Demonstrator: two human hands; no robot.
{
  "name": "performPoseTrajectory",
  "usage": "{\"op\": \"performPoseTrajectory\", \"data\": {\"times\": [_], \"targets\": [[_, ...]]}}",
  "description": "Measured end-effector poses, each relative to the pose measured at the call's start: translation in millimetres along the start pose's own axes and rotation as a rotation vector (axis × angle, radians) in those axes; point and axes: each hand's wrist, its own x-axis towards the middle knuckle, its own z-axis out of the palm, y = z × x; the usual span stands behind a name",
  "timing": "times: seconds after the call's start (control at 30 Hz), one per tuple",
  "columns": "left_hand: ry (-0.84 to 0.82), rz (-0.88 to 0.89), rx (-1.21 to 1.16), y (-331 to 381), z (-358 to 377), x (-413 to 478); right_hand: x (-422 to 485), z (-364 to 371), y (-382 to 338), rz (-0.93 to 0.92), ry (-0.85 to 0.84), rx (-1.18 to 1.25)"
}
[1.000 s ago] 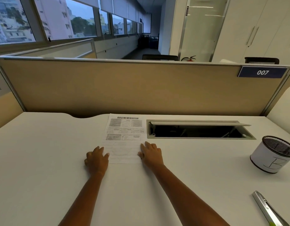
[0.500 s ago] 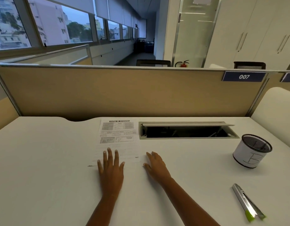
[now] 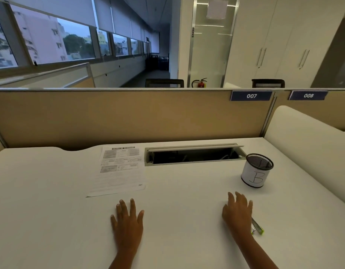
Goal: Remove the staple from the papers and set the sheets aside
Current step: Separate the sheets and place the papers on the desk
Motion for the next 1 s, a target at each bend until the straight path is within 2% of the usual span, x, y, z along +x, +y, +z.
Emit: {"op": "performPoseTrajectory", "data": {"times": [0.1, 0.23, 0.33, 0.43, 0.57, 0.9, 1.0], "targets": [[-0.031, 0.016, 0.016, 3.6, -1.4, -11.5, -11.0, -2.1, 20.8, 0.171, -0.174, -0.067], [0.013, 0.031, 0.016, 2.9, 3.4, -17.7, -21.9, -9.4, 27.8, 0.245, -0.148, 0.008], [0.073, 0.024, 0.003, 1.5, 3.6, -20.0, -27.9, -6.0, 32.9, 0.164, -0.025, 0.093], [0.086, 0.026, 0.02, 0.1, -2.0, -19.2, -27.0, -6.8, 34.5, 0.13, -0.12, 0.034], [0.055, 0.046, 0.047, -0.9, -14.2, -13.2, -21.0, -3.4, 16.8, 0.045, -0.117, 0.013], [0.18, -0.023, -0.056, -22.6, -25.9, 24.6, 3.8, 15.3, -107.2, -0.169, -0.182, 0.207], [0.109, -0.061, -0.048, -38.9, -26.3, 41.6, 15.1, 23.4, -146.1, -0.222, -0.202, 0.237]]}}
